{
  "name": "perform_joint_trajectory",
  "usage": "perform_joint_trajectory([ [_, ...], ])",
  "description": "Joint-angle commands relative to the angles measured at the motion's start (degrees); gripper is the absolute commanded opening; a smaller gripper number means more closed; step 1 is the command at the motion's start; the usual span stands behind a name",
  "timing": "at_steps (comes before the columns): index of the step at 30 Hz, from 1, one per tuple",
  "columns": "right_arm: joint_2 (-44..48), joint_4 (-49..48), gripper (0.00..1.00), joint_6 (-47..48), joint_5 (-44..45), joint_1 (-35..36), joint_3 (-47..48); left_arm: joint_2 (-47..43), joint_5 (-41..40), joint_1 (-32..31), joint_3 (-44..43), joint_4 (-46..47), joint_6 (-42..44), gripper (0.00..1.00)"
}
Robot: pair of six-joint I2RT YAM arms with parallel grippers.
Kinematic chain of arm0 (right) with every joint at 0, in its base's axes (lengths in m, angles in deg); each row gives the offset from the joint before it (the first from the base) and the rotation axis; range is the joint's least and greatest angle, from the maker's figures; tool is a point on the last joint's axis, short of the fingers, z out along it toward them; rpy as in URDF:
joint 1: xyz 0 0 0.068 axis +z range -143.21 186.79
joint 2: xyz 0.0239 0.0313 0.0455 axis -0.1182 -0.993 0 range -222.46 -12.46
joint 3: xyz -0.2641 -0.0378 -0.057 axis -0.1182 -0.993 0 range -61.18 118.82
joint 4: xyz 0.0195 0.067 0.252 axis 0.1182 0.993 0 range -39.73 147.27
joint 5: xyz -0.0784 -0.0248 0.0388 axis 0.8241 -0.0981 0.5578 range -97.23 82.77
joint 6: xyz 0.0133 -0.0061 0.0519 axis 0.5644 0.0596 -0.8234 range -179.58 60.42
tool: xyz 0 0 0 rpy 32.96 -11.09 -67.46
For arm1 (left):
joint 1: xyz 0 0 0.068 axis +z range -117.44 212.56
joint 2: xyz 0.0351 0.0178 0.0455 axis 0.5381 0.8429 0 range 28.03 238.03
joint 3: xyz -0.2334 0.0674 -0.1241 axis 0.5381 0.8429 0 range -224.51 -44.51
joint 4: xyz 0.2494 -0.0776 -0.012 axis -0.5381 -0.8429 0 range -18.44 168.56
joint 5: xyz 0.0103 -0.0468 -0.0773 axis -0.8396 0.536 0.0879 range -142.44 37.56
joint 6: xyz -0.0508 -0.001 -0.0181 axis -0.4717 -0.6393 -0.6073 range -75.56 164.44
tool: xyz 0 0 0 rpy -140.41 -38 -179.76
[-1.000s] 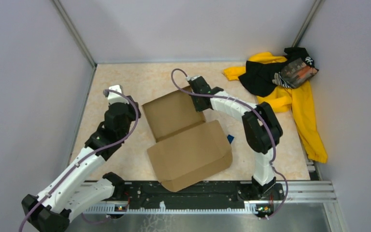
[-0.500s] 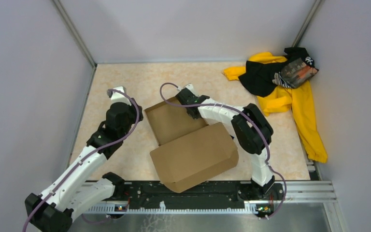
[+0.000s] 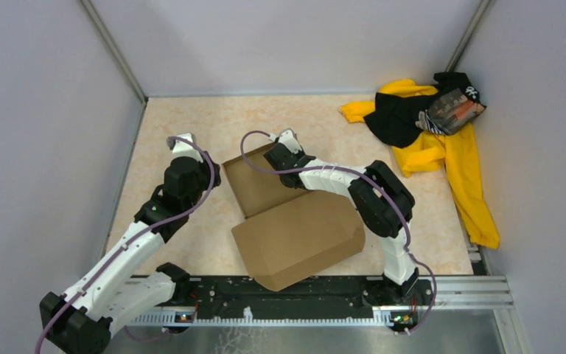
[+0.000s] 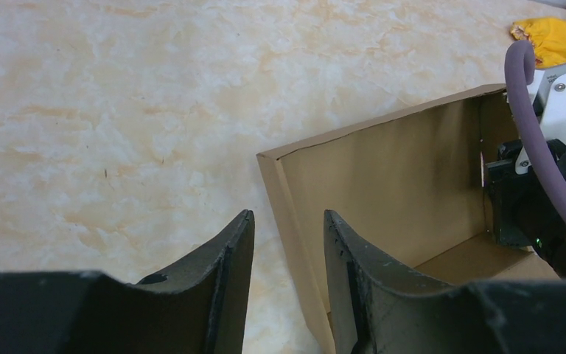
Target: Fold the paper box
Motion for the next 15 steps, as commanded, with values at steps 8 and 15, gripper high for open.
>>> perform_joint_trajectory([
  [8, -5.2, 2.0, 0.0, -3.8, 8.4, 0.6, -1.3, 0.1, 0.6, 0.5, 0.1, 1.5, -0.4, 0.46],
  [15, -4.7, 2.3, 0.0, -3.9, 4.5, 0.8, -0.7, 0.5, 0.6, 0.5, -0.3, 1.0, -0.5, 0.46],
])
